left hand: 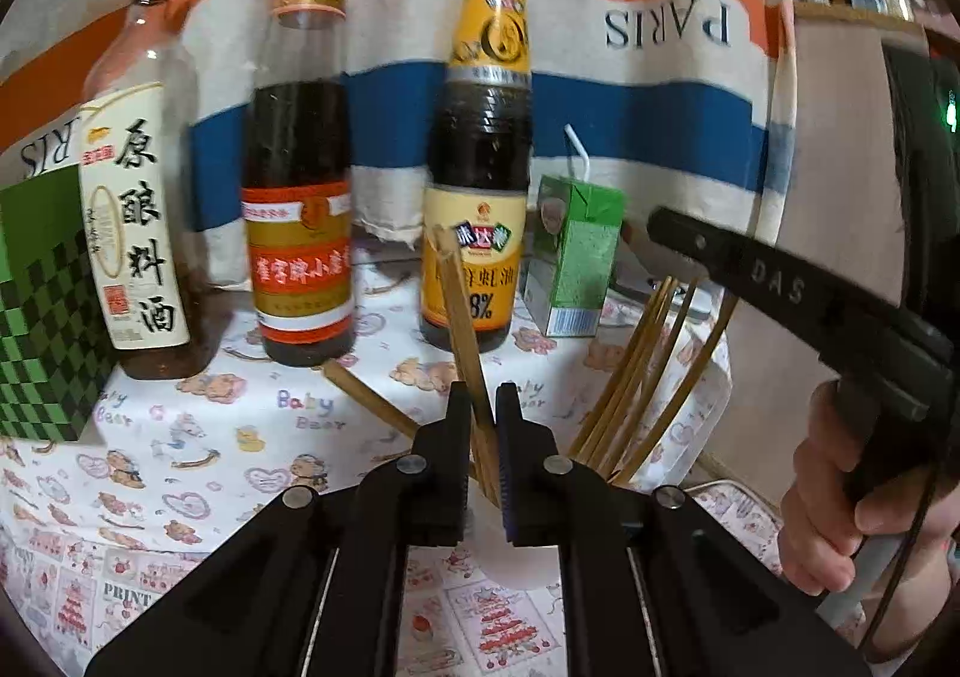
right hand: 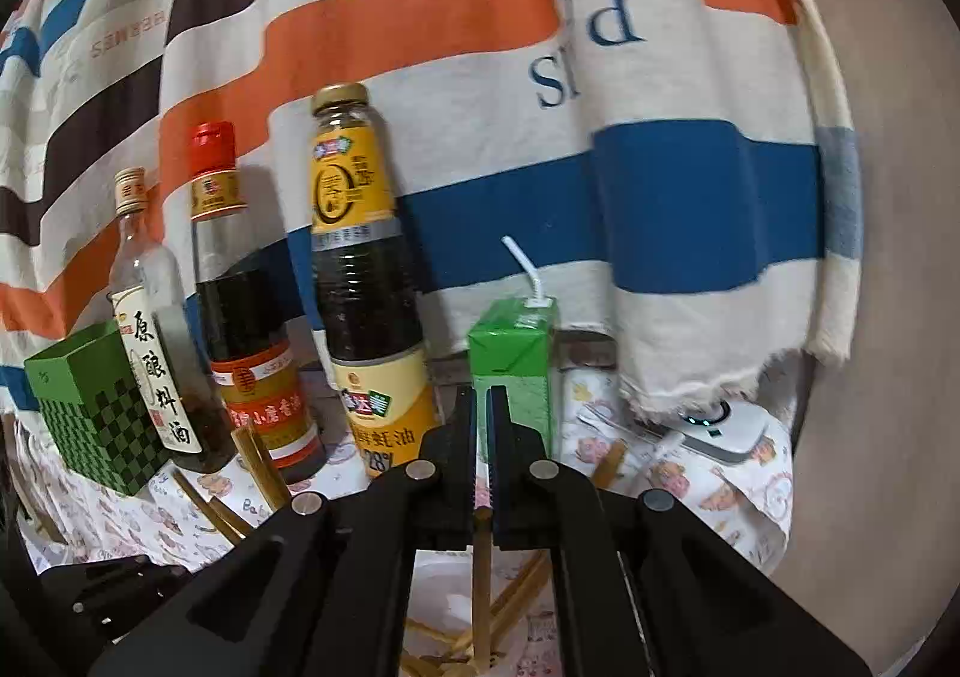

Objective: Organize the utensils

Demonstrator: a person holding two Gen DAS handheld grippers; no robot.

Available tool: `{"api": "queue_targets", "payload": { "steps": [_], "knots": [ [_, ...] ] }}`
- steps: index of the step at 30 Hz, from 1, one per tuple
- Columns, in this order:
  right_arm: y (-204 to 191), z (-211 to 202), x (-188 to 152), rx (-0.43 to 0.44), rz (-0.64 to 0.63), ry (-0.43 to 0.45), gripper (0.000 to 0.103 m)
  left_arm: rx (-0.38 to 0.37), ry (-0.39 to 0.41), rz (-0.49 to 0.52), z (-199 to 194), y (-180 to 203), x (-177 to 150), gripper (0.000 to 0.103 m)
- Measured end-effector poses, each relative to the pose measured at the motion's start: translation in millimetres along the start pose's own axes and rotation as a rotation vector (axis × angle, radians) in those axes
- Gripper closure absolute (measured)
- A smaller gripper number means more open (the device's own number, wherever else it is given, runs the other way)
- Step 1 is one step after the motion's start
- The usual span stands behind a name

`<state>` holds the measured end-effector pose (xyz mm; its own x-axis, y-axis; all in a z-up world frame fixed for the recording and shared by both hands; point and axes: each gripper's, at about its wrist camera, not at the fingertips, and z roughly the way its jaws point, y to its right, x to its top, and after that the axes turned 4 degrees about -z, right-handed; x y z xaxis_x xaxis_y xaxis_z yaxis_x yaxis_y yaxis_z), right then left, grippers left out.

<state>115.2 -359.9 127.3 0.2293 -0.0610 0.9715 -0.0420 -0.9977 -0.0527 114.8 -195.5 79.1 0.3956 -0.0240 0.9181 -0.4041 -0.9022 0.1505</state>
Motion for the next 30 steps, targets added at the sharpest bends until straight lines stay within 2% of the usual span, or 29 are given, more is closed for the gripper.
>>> {"api": "queue_targets", "payload": {
  "steps": [3, 5, 7, 8, 9, 10, 12, 15, 17, 23, 26, 30],
  "knots": [
    [2.4, -8.4, 1.1, 0.008, -0.001, 0.003, 0.099, -0.033, 0.044, 0.000, -23.0, -5.4, 2.8, 0.095],
    [3.6, -14.4, 4.5, 0.025, 0.011, -0.004, 0.096, -0.023, 0.077, -0.007, -38.6, -8.6, 5.4, 0.082],
    [5.1, -22.7, 8.7, 0.047, 0.038, -0.002, 0.084, -0.018, 0.111, -0.020, -55.2, -13.6, 9.1, 0.075],
    [5.4, -28.4, 10.6, 0.056, 0.047, 0.005, 0.073, -0.009, 0.126, -0.021, -62.0, -15.1, 11.1, 0.074],
    [4.8, -35.3, 12.4, 0.062, 0.049, 0.020, 0.067, 0.001, 0.141, -0.018, -69.3, -16.8, 13.0, 0.074],
    [2.9, -43.3, 14.1, 0.065, 0.044, 0.037, 0.066, 0.020, 0.160, -0.009, -78.3, -18.7, 14.6, 0.071],
    [-2.5, -58.7, 16.1, 0.073, 0.028, 0.059, 0.051, 0.051, 0.194, -0.004, -95.1, -24.7, 15.8, 0.063],
    [-9.4, -78.0, 16.2, 0.099, 0.025, 0.078, 0.044, 0.086, 0.235, -0.025, -120.4, -38.1, 17.4, 0.046],
    [-17.4, -91.8, 12.0, 0.107, 0.018, 0.092, 0.037, 0.112, 0.257, -0.041, -134.5, -47.5, 14.8, 0.028],
    [-39.6, -114.4, -13.4, 0.139, 0.010, 0.103, 0.018, 0.212, 0.321, -0.007, -168.4, -71.1, -9.8, 0.011],
    [-49.4, -119.5, -26.9, 0.146, -0.001, 0.101, 0.014, 0.235, 0.332, 0.010, -178.9, -79.4, -24.2, 0.004],
    [-55.4, -122.4, -41.6, 0.162, 0.012, 0.098, 0.006, 0.265, 0.337, 0.021, -186.7, -87.8, -43.8, 0.001]
  ]
}}
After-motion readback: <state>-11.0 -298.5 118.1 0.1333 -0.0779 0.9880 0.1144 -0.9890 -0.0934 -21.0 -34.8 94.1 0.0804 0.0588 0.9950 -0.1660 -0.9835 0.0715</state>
